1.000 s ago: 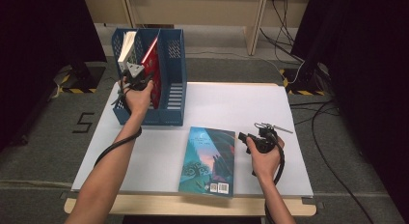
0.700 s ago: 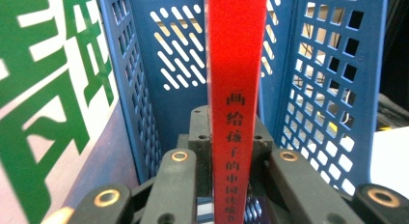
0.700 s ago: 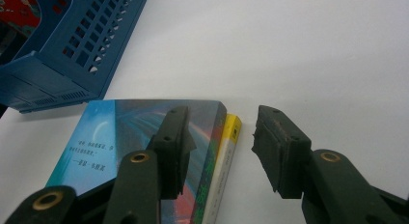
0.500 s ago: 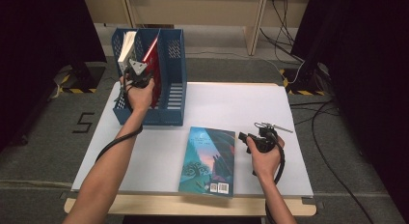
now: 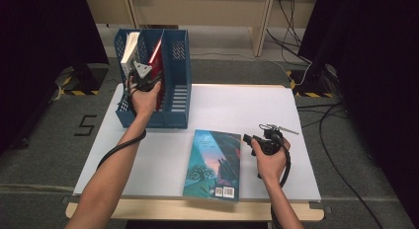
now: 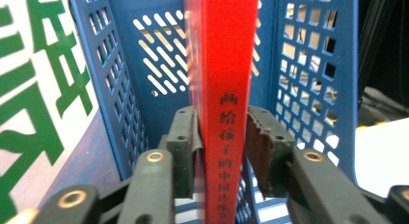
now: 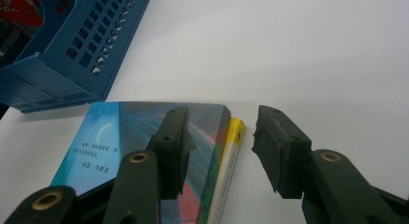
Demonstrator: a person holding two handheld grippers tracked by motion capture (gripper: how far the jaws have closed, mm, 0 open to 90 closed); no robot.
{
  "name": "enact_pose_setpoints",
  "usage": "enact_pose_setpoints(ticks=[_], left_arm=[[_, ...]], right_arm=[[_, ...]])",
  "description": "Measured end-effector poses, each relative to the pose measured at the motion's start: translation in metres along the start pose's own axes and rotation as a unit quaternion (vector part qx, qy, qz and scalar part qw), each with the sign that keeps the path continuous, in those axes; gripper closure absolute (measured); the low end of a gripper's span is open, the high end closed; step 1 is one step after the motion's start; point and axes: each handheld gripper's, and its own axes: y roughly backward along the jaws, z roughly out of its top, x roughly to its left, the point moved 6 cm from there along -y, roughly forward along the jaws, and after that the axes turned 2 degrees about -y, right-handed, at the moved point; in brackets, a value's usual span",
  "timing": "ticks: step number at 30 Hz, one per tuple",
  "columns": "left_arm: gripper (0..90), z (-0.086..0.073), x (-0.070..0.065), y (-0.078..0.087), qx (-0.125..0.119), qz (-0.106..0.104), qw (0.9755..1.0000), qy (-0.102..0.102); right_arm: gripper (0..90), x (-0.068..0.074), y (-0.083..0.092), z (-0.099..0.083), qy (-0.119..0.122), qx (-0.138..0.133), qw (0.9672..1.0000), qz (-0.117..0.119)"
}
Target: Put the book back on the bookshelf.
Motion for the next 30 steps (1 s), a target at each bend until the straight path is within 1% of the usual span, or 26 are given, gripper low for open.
enact_pose_setpoints(ticks=[1,2,3,4,5,7,10,14,16,21,23,25,26,28,29,30], left_arm=[[59.8,0.001,-0.001,0.002,-0.003,-0.001,1.0000,0.001],[57.7,0.001,-0.001,0.004,-0.004,-0.008,1.0000,0.005],[54.8,0.001,-0.002,0.005,-0.003,-0.010,0.9999,0.008],[52.4,0.000,-0.002,0.007,0.000,-0.013,0.9999,0.009],[50.8,0.000,-0.003,0.009,0.002,-0.017,0.9998,0.005],[48.2,-0.001,-0.004,0.012,0.000,-0.019,0.9998,0.003],[44.5,-0.001,-0.003,0.017,0.000,-0.019,0.9998,0.006],[42.2,-0.002,-0.002,0.024,0.003,-0.026,0.9996,0.011],[41.3,-0.003,-0.002,0.027,0.007,-0.029,0.9995,0.012],[38.9,-0.005,0.000,0.035,0.008,-0.033,0.9991,0.024],[38.8,-0.005,0.001,0.039,0.007,-0.037,0.9989,0.028],[38.5,-0.005,0.002,0.042,0.006,-0.039,0.9987,0.031],[38.4,-0.005,0.003,0.044,0.007,-0.039,0.9986,0.035],[38.3,-0.005,0.004,0.047,0.006,-0.040,0.9985,0.036],[38.2,-0.006,0.005,0.048,0.008,-0.041,0.9985,0.035],[38.1,-0.006,0.005,0.049,0.008,-0.043,0.9984,0.036]], right_arm=[[56.1,0.001,0.001,0.000,-0.005,0.002,1.0000,0.001],[56.1,0.001,0.001,0.001,0.002,0.000,1.0000,0.000],[56.0,0.001,0.001,0.001,0.002,0.000,1.0000,0.000],[56.0,0.001,0.001,0.001,0.003,0.001,1.0000,0.000],[56.0,0.002,0.001,0.001,0.002,0.000,1.0000,0.000],[55.9,0.003,0.002,0.002,0.004,-0.001,1.0000,0.000],[55.8,0.005,0.002,0.003,0.006,0.000,1.0000,0.000],[55.6,0.006,0.002,0.005,0.009,-0.001,1.0000,0.000],[55.6,0.007,0.002,0.006,0.007,0.002,1.0000,-0.002],[55.4,0.007,0.002,0.008,0.009,0.002,1.0000,-0.004],[53.3,0.009,0.001,0.008,0.010,0.007,0.9999,0.000],[51.5,0.009,0.000,0.009,0.023,0.018,0.9996,-0.004],[50.1,0.009,-0.001,0.009,0.029,0.022,0.9993,-0.010],[46.2,0.010,-0.002,0.011,0.039,0.020,0.9989,-0.017],[44.5,0.010,-0.002,0.012,0.047,0.016,0.9984,-0.026],[43.3,0.011,-0.002,0.013,0.048,0.013,0.9983,-0.029]])
